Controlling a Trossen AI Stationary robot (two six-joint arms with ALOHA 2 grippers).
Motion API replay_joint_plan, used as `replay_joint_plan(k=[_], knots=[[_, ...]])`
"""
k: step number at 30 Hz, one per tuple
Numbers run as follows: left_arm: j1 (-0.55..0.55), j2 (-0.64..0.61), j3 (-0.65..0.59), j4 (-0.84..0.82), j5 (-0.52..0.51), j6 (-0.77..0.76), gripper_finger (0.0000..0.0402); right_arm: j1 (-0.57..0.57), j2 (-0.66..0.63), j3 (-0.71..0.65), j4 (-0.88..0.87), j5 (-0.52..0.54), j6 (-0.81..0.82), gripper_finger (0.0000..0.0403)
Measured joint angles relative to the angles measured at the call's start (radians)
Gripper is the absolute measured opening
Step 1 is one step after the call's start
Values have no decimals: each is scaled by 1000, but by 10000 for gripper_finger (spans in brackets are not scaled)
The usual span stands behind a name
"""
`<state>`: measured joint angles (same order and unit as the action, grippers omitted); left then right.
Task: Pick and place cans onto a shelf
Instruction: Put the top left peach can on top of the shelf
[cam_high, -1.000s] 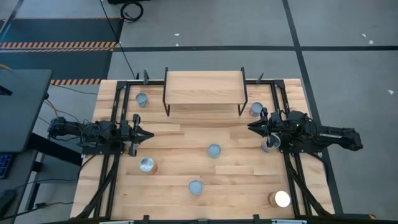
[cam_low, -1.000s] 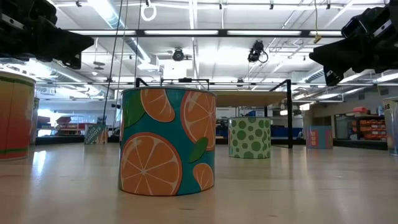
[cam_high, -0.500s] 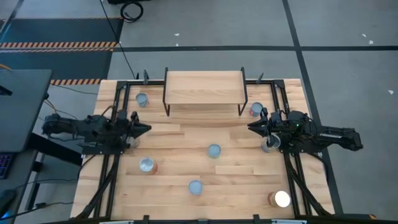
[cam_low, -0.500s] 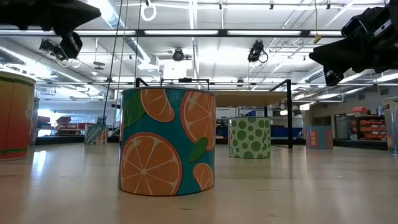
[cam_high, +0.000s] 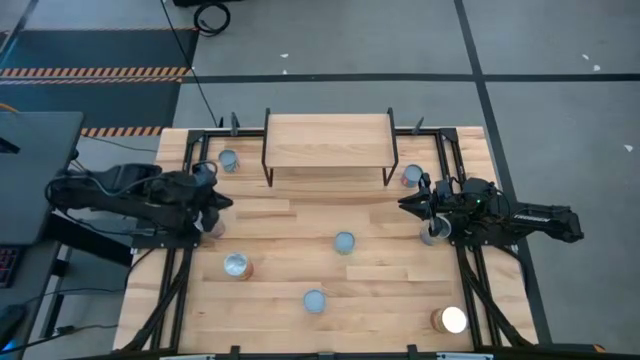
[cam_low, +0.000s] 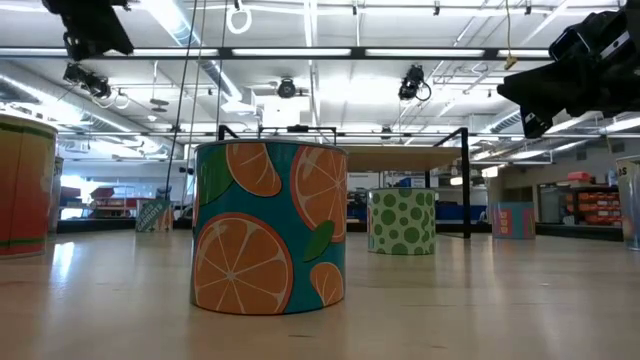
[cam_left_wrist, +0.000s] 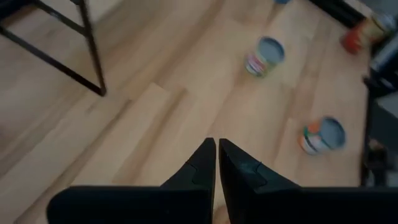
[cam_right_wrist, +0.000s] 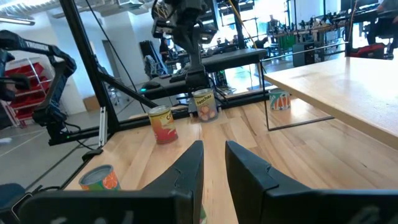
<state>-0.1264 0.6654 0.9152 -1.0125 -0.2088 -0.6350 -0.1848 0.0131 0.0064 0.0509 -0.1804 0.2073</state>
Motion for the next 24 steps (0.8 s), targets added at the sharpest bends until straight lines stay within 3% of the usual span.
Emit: replay_joint_plan(k=[6,9,13,18,24], knots=[[37,50,57,-167,48,-167,28,0,0,0,0,0,0,74],[58,94,63,-240,96,-259,51,0,0,0,0,0,0,74],[70,154,57,-283,127,-295,118,0,0,0,0,0,0,74],[91,221,56,-295,139,-221,221,0,0,0,0,0,0,74],[220,298,56,-361,289,-146,321,0,0,0,0,0,0,74]])
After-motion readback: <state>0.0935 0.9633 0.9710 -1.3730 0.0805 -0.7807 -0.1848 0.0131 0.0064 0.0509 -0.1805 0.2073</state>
